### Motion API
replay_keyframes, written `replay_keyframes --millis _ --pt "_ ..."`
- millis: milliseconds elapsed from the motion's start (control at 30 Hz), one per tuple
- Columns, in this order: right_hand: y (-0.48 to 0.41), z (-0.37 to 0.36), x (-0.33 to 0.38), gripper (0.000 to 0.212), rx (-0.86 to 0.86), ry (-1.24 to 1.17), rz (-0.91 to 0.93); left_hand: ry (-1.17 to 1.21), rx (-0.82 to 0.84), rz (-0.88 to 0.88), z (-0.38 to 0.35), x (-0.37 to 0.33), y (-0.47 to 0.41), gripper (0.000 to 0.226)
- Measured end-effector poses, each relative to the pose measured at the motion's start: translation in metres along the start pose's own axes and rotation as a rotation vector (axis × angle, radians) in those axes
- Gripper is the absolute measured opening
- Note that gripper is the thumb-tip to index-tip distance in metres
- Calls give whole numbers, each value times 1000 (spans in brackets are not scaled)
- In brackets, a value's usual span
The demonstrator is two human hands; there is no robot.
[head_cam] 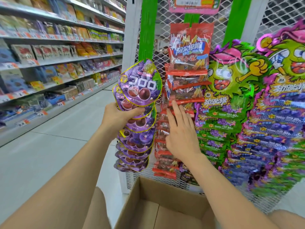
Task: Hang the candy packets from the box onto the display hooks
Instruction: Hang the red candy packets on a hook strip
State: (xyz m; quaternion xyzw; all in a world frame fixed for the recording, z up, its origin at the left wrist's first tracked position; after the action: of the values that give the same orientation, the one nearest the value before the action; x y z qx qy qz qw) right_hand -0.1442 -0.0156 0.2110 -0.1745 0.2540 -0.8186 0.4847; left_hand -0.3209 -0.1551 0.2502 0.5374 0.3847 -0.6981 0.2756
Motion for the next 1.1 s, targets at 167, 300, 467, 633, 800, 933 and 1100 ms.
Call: replay_keyframes --millis 167,300,467,633,800,933,1100 --pt "0 1 0 80 2 -102 67 42 74 14 -3 -2 7 33" --pt "9 21 -10 67 -308 -253 -104 57 74 29 -15 -3 6 26" --pt "7 3 -17 70 -342 -570 -505 61 85 -15 -27 8 -9 38" --pt "-10 -12 -13 71 -253 -647 -492 11 -14 -27 -32 22 -19 70" --pt "-6 -19 -7 70 -133 -691 -413 -137 -209 -111 -21 33 -19 95" --pt "0 -17 -12 78 -78 -660 -385 -421 -461 -194 -23 21 0 110" --pt "9 -4 -14 84 -66 -580 -365 -801 -494 -802 -63 -39 31 71"
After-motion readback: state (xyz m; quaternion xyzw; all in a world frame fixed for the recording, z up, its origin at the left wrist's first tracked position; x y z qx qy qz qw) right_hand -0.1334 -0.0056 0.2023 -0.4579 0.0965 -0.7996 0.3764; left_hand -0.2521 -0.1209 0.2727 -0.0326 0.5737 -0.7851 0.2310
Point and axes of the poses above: each hand's wrist, its own y-axis away from the middle knuckle, its own z-axis out of the back of the hand, x = y × z, the point moved 6 cm from there along -y, towards the middle knuckle, and after that the axes turned 5 degrees about -y, right-handed, at the moved point
